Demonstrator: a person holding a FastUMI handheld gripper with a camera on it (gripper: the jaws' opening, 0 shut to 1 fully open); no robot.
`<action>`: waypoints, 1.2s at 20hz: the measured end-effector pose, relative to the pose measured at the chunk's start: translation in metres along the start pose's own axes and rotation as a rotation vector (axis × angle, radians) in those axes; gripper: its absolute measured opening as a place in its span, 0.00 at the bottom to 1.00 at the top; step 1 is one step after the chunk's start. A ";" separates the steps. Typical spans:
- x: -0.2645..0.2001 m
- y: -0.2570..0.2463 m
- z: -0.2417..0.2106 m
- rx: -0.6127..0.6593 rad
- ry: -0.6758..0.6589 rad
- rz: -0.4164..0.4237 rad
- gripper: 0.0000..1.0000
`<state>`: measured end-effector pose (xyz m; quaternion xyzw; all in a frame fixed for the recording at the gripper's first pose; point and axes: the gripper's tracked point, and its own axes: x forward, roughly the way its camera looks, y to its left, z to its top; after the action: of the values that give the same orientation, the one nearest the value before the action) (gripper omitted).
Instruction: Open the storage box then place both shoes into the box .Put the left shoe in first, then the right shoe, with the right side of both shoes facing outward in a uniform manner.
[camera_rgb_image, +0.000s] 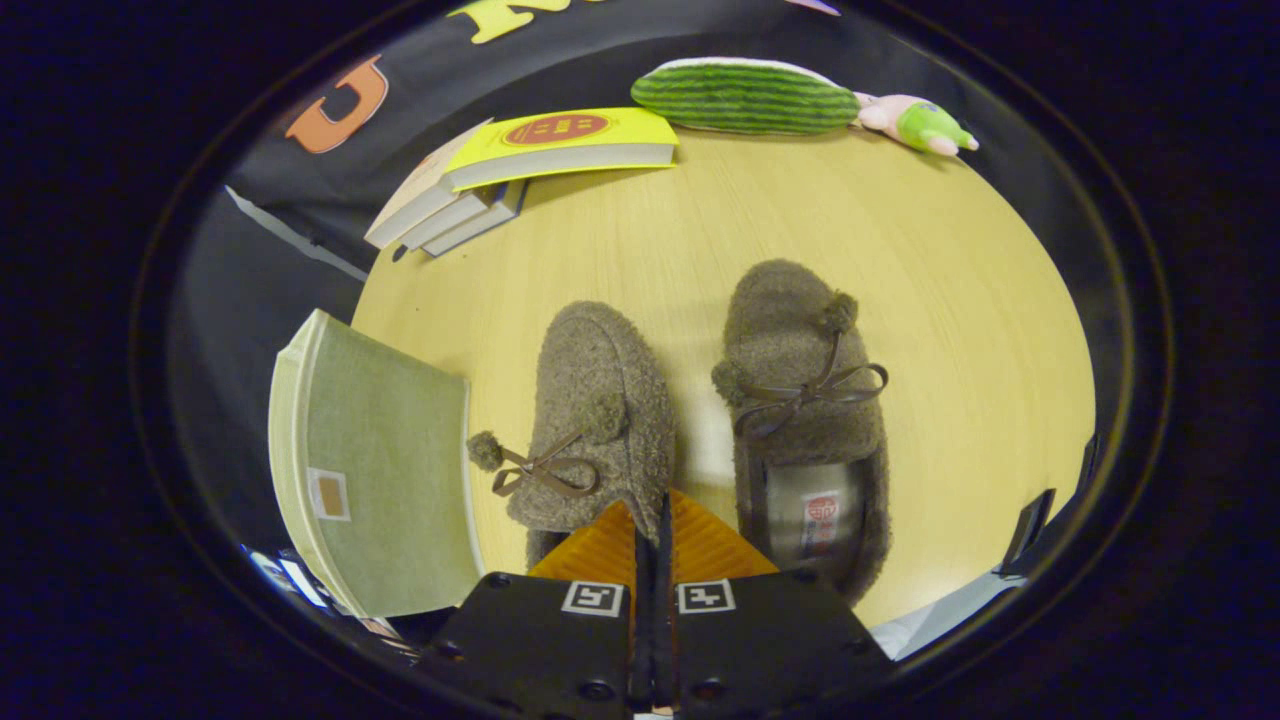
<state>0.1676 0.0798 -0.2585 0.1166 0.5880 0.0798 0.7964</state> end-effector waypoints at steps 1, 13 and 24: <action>-0.006 0.005 0.001 -0.002 -0.006 0.004 0.06; -0.091 0.092 0.007 -0.048 -0.073 0.053 0.06; -0.119 0.201 0.005 0.005 -0.127 0.198 0.06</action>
<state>0.1395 0.2408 -0.0917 0.1808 0.5222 0.1491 0.8200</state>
